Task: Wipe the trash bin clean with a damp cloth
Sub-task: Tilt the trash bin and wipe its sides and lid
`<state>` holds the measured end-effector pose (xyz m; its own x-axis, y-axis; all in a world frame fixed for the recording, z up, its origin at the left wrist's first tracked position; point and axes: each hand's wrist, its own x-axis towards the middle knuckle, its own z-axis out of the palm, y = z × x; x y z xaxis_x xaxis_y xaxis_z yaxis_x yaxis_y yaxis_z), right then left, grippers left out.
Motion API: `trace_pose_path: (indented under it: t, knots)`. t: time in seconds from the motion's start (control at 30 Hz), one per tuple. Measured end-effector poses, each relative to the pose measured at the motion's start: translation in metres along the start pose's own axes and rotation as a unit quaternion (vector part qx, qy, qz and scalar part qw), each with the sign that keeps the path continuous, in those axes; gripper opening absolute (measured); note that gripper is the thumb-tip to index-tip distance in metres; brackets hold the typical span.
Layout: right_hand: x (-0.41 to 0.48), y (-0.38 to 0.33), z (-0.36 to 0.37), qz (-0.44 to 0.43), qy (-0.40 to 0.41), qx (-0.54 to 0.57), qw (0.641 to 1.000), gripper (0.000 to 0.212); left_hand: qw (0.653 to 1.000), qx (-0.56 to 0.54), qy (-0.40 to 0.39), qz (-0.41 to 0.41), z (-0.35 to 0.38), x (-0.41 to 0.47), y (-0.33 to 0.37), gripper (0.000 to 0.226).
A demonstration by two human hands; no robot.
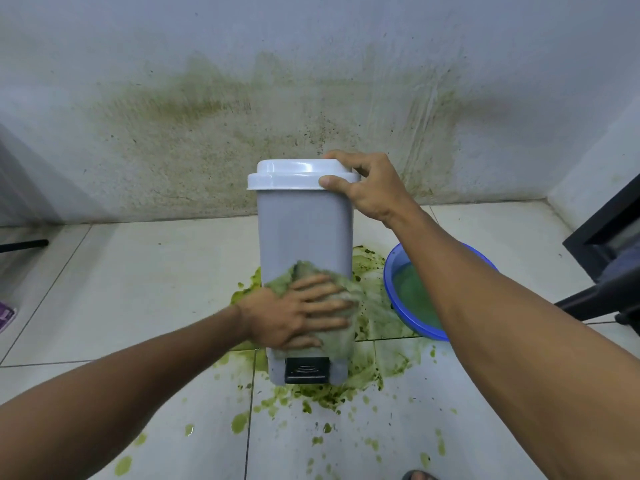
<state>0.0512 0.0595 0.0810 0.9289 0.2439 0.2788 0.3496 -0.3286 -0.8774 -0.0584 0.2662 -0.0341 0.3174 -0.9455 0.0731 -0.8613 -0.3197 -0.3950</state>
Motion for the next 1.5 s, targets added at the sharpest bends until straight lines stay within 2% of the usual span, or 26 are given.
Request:
trace_pose_path:
  t: [0.13,0.27,0.4,0.47,0.53,0.6,0.67,0.7,0.73,0.83,0.93,1.0,1.07,1.2,1.23,1.4,1.43,1.5]
  knots:
    - [0.002,0.002,0.004,-0.01,0.014,0.007,1.0,0.039,0.988,0.019,0.073,-0.131,-0.019,-0.012,-0.039,0.063]
    - [0.003,0.002,0.003,-0.005,0.02,0.015,1.0,0.04,0.96,-0.003,0.104,-0.259,-0.01,0.004,-0.009,0.065]
    - [0.003,0.004,0.004,-0.004,0.016,0.02,1.0,0.037,0.953,-0.019,0.115,-0.28,-0.002,0.005,0.002,0.068]
    - [0.004,0.004,0.005,-0.005,0.019,0.02,1.0,0.038,0.93,-0.048,0.155,-0.329,-0.002,0.007,-0.005,0.067]
    - [0.005,0.004,0.005,-0.008,0.021,0.016,1.0,0.038,0.865,-0.099,0.226,-0.436,0.001,0.013,-0.004,0.067]
    - [0.006,0.005,0.005,-0.007,0.019,0.017,1.0,0.039,0.767,-0.18,0.29,-0.542,0.003,0.025,0.009,0.069]
    - [0.005,0.008,0.004,-0.006,0.017,0.019,1.0,0.042,0.669,-0.248,0.32,-0.623,0.0,0.039,0.024,0.073]
    - [0.004,0.009,0.003,-0.009,0.016,0.021,1.0,0.041,0.635,-0.264,0.321,-0.651,-0.003,0.046,0.029,0.074]
    - [0.003,0.01,0.002,-0.011,0.015,0.022,1.0,0.04,0.618,-0.266,0.318,-0.668,-0.007,0.052,0.031,0.074]
    - [0.002,0.008,0.003,-0.021,0.01,0.021,1.0,0.039,0.626,-0.258,0.314,-0.665,-0.019,0.06,0.01,0.076]
    - [0.005,0.006,0.006,-0.008,0.022,0.027,0.999,0.047,0.607,-0.3,0.316,-0.664,-0.027,0.054,-0.017,0.076]
    - [0.005,0.006,0.007,-0.006,0.026,0.03,0.999,0.042,0.595,-0.333,0.323,-0.657,-0.023,0.046,-0.007,0.077]
    - [0.003,0.006,0.007,-0.002,0.027,0.03,0.999,0.039,0.559,-0.368,0.326,-0.668,-0.013,0.037,0.015,0.075]
    - [0.0,0.001,0.008,0.001,0.024,0.033,0.999,0.03,0.46,-0.472,0.342,-0.669,0.008,0.014,0.056,0.055]
    - [-0.001,-0.001,0.007,-0.001,0.022,0.033,0.999,0.027,0.444,-0.495,0.344,-0.663,0.012,0.01,0.064,0.056]
    - [-0.005,-0.002,0.009,-0.002,0.028,0.028,0.999,0.027,0.392,-0.534,0.316,-0.679,0.014,0.008,0.06,0.06]
    - [-0.004,-0.003,0.01,0.001,0.03,0.028,0.999,0.028,0.388,-0.528,0.316,-0.687,0.01,0.013,0.05,0.063]
    - [-0.002,-0.003,0.009,0.003,0.03,0.034,0.999,0.027,0.409,-0.512,0.317,-0.686,0.0,0.02,0.033,0.072]
